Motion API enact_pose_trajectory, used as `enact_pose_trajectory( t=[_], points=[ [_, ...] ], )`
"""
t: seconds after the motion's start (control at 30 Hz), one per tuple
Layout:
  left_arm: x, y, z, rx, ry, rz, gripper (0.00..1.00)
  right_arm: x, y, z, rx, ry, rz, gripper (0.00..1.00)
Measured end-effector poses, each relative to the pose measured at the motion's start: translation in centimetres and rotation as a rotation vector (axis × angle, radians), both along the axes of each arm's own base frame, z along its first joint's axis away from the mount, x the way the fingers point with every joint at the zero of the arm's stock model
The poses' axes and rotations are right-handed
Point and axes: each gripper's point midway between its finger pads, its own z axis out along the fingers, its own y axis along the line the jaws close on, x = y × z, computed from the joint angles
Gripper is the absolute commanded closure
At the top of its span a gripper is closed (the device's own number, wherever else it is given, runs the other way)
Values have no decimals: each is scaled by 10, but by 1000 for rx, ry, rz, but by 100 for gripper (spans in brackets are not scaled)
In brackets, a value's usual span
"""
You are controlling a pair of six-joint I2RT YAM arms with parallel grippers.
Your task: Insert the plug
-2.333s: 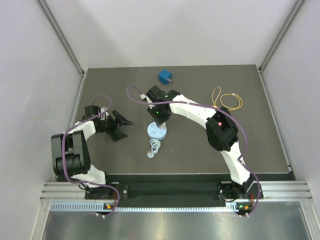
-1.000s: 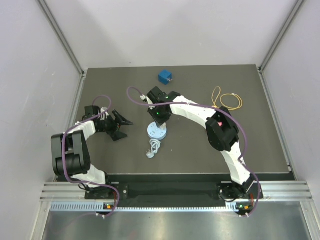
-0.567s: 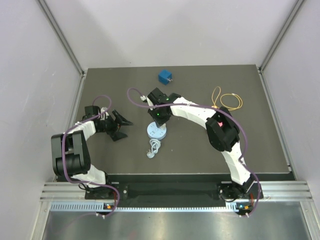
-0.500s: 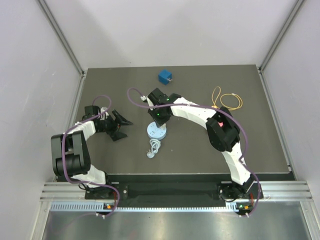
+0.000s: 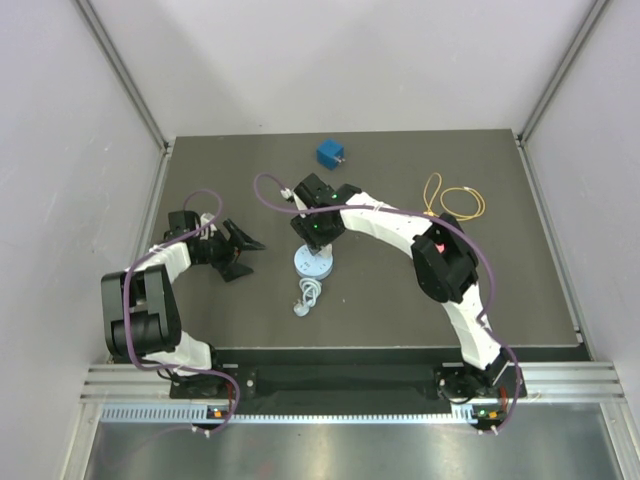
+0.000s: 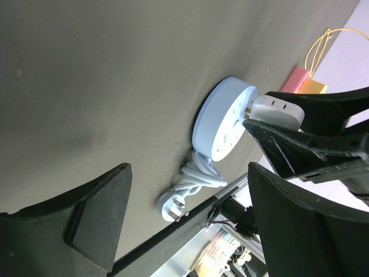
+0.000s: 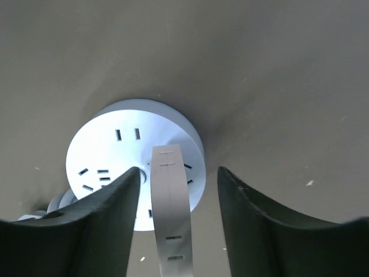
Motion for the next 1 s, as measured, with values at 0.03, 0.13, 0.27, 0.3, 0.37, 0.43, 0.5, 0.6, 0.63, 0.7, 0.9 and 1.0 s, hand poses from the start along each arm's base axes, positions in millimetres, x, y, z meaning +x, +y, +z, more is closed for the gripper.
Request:
enact_pose_trajectory(
  t=[0.03, 0.13, 0.27, 0.3, 0.37, 0.43, 0.5, 0.6, 0.63, 0.7, 0.9, 1.0],
  points=[
    [0, 0, 0, 2, -1, 0, 14, 1, 0, 2, -1, -5, -3, 42],
    [0, 0, 1, 5, -6, -2, 14, 8, 3, 14, 14, -25, -7, 40],
    [-1, 0, 1, 7, -7, -5, 14, 16, 10, 30, 44, -55, -10, 46],
    [-1, 0, 1, 7, -7, -5, 14, 17, 10, 31, 47, -57, -10, 48],
    [-1, 0, 1, 7, -7, -6, 15, 16, 9, 30, 42, -52, -11, 51],
    [-1, 0, 1, 7, -7, -6, 15, 14, 7, 29, 34, -43, -12, 51],
    [-1, 0, 1, 7, -7, -6, 15, 13, 7, 28, 32, -41, -13, 51],
    [-1, 0, 1, 7, -7, -6, 15, 11, 5, 25, 27, -32, -19, 51],
    [-1, 0, 1, 7, -7, -6, 15, 9, 3, 23, 22, -26, -19, 51],
    [-1, 0, 1, 7, -7, -6, 15, 5, 0, 18, 10, -13, -19, 53],
    [-1, 0, 1, 7, -7, -6, 15, -6, -7, 4, -7, 32, -23, 64],
    [-1, 0, 1, 7, -7, -6, 15, -10, -10, 1, -11, 46, -25, 68]
  ],
)
